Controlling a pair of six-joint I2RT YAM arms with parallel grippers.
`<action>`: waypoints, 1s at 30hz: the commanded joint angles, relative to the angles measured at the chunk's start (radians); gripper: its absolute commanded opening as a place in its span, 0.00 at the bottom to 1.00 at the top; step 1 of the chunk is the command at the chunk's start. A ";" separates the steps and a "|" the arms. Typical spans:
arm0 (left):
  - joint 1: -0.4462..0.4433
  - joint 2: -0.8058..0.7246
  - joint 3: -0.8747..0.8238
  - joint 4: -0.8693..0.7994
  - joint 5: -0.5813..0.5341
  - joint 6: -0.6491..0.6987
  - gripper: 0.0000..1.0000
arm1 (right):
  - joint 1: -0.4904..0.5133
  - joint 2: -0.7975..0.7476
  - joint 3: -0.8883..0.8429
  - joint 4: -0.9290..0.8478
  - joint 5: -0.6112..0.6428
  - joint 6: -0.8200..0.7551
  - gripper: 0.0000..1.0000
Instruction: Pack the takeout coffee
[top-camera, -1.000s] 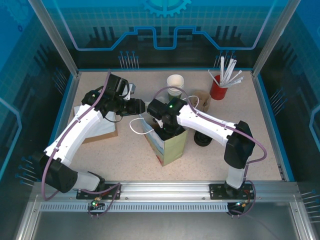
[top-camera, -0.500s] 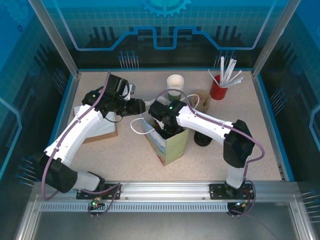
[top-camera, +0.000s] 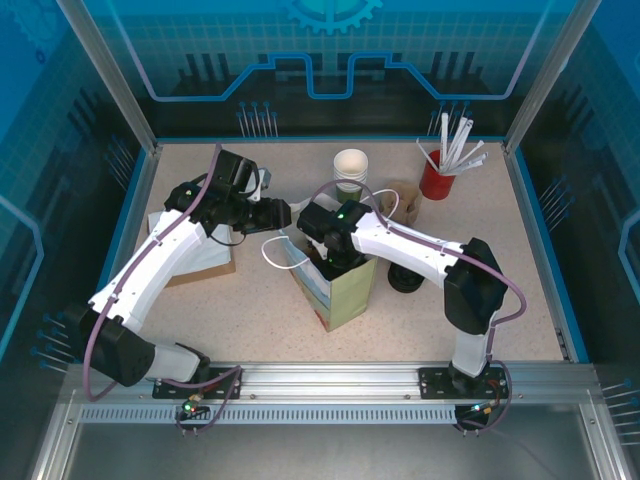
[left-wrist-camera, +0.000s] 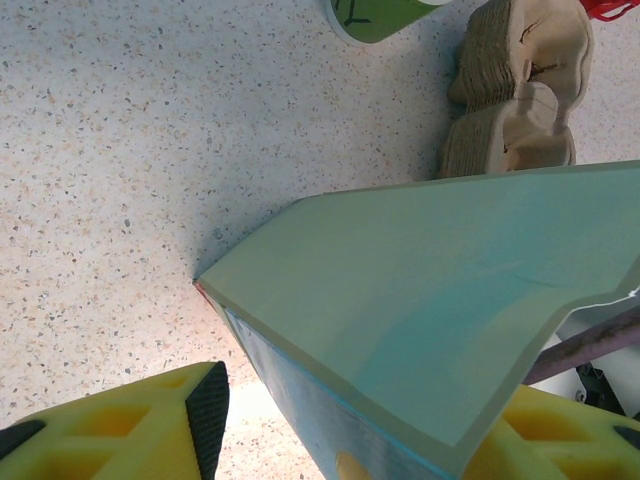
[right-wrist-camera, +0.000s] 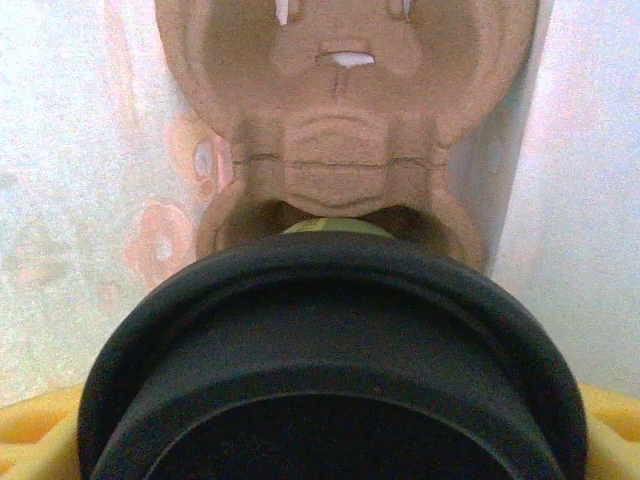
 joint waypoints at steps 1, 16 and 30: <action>-0.005 -0.017 -0.020 -0.013 -0.024 -0.005 0.57 | -0.010 0.053 -0.034 -0.009 0.002 -0.014 0.81; -0.005 -0.022 -0.016 -0.022 -0.035 -0.001 0.58 | -0.010 0.064 -0.034 0.003 0.004 -0.029 0.80; -0.005 -0.018 -0.013 -0.023 -0.033 0.002 0.58 | -0.011 0.077 -0.035 0.013 0.001 -0.039 0.80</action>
